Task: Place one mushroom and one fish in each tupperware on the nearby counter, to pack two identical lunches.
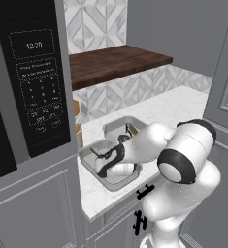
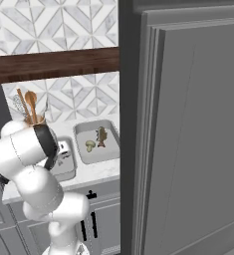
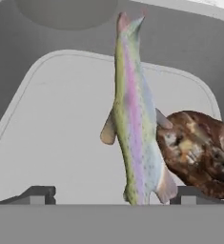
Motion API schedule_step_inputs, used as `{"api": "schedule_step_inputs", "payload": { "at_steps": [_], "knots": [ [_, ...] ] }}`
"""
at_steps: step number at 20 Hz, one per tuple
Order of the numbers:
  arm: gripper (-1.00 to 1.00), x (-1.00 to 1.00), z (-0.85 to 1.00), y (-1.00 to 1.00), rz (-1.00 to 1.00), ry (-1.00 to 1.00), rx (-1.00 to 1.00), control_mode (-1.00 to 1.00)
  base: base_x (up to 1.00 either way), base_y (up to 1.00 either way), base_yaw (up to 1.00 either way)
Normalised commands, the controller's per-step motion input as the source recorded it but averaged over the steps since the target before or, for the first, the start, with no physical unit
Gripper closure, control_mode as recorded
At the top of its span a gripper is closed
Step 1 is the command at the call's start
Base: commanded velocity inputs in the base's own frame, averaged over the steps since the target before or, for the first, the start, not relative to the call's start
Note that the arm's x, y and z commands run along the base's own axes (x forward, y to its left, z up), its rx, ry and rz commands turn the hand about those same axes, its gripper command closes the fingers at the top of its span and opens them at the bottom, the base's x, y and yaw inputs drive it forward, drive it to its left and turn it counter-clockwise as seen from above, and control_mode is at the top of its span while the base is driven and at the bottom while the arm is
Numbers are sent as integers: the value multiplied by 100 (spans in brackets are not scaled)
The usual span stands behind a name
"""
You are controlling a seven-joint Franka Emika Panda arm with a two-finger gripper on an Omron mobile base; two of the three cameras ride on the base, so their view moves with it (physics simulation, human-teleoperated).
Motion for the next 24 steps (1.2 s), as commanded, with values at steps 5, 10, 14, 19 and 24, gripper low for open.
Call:
{"api": "schedule_step_inputs", "payload": {
  "at_steps": [5, 10, 14, 19, 24],
  "knots": [
    [-100, -86, 95, 0, -7, -8, 0, -100, 0, 0, 0],
    [-100, -50, 100, -39, -10, -10, 0, -100, 0, 0, 0],
    [-100, -48, 97, -83, -5, -11, 3, -100, 0, 0, 0],
    [-100, -71, 36, -57, 0, -15, 12, -100, 0, 0, 0],
    [-100, -36, 0, -27, 0, -5, 2, -100, 0, 0, 0]
  ]
}}
